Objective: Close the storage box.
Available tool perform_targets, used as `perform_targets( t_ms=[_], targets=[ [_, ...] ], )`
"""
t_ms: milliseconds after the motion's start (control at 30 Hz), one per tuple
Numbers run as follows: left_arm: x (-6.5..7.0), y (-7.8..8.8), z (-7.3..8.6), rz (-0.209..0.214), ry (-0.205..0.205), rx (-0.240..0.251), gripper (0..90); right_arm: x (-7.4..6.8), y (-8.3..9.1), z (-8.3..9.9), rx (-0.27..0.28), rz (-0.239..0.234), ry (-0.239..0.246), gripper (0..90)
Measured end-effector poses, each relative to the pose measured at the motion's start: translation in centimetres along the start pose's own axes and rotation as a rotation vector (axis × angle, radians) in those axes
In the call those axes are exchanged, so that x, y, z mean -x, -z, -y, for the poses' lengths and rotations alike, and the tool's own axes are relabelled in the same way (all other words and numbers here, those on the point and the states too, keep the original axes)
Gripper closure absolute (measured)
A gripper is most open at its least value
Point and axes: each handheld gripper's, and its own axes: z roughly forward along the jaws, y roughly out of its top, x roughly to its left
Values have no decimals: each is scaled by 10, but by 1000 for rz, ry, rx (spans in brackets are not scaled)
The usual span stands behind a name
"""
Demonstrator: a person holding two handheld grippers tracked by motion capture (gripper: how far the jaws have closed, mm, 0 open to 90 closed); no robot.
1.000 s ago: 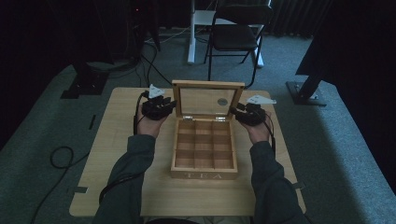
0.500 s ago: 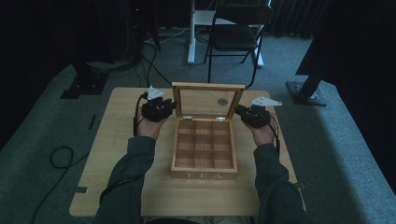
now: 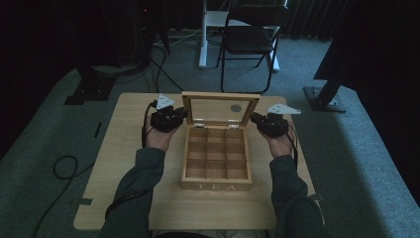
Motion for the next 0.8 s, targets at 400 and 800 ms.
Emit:
perform_targets(
  t_ms=[400, 800],
  targets=[
    [4, 8, 9, 27, 21, 10, 735, -13, 13, 2, 25, 11, -37, 796],
    [7, 17, 12, 44, 26, 20, 732, -14, 21, 8, 58, -34, -119, 788]
  ],
)
